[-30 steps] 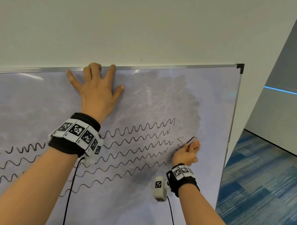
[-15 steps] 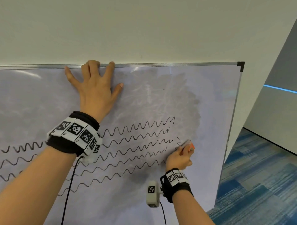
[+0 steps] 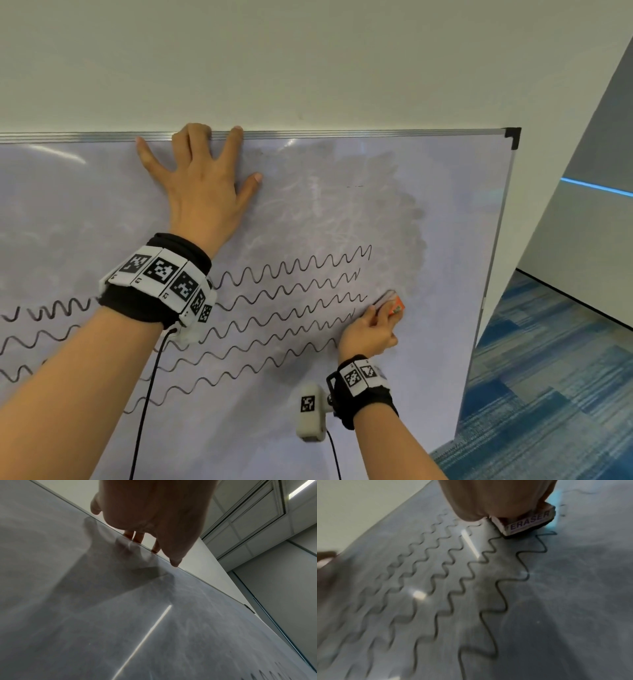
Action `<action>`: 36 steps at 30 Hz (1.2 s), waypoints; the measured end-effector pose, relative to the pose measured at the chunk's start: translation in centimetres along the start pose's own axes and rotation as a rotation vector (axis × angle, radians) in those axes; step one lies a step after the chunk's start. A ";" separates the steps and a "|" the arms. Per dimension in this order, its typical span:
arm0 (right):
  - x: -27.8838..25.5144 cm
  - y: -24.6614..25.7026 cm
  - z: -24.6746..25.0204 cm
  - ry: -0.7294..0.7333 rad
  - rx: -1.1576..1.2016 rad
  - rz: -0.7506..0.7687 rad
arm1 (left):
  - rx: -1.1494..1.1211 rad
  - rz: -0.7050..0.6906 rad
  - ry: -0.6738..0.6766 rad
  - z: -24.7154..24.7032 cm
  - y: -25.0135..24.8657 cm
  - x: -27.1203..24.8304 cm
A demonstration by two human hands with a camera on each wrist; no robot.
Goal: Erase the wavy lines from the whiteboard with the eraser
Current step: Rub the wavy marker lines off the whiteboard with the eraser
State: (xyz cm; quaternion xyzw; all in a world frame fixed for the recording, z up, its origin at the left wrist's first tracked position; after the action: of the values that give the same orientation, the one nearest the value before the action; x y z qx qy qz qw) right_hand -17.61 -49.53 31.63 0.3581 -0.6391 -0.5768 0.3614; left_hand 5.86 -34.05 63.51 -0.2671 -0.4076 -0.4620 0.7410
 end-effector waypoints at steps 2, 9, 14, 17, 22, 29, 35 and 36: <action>-1.9 2.1 -0.9 0.062 0.026 0.186 | 0.003 0.000 0.000 0.0 0.0 0.0; 0.8 -2.7 1.2 -0.016 -0.023 -0.044 | 0.017 -0.015 0.009 0.2 0.2 0.1; 1.4 -4.1 2.3 -0.010 -0.063 -0.199 | 0.011 -0.002 0.012 -0.1 0.0 0.1; -1.7 -1.9 0.8 0.045 -0.045 0.009 | 0.002 0.005 0.002 -0.1 0.0 0.0; -1.2 -3.7 1.0 0.063 -0.086 0.029 | 0.008 0.000 -0.002 -0.1 0.1 0.0; 3.4 -7.4 3.9 -0.093 -0.054 -0.326 | 0.015 0.006 0.003 -0.4 0.0 -0.1; -0.5 -3.6 0.3 -0.003 0.019 0.003 | 0.012 0.017 0.000 -0.3 0.1 -0.1; -0.6 -3.7 0.4 -0.014 0.040 0.006 | 0.010 0.015 0.000 -0.2 0.1 -0.1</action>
State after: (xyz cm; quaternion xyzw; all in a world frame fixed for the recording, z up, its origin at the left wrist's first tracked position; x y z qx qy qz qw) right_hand -17.58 -49.12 27.83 0.3593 -0.6542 -0.5651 0.3516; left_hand 6.01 -34.17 63.34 -0.2665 -0.4079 -0.4542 0.7458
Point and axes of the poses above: each hand's wrist, its own x-axis towards the middle knuckle, its own z-axis out of the back of the hand, y = z × x, the point moved 10 cm from there along x, towards the middle knuckle, and after that the axes turned 1 degree about -y, right-handed, at the moved point
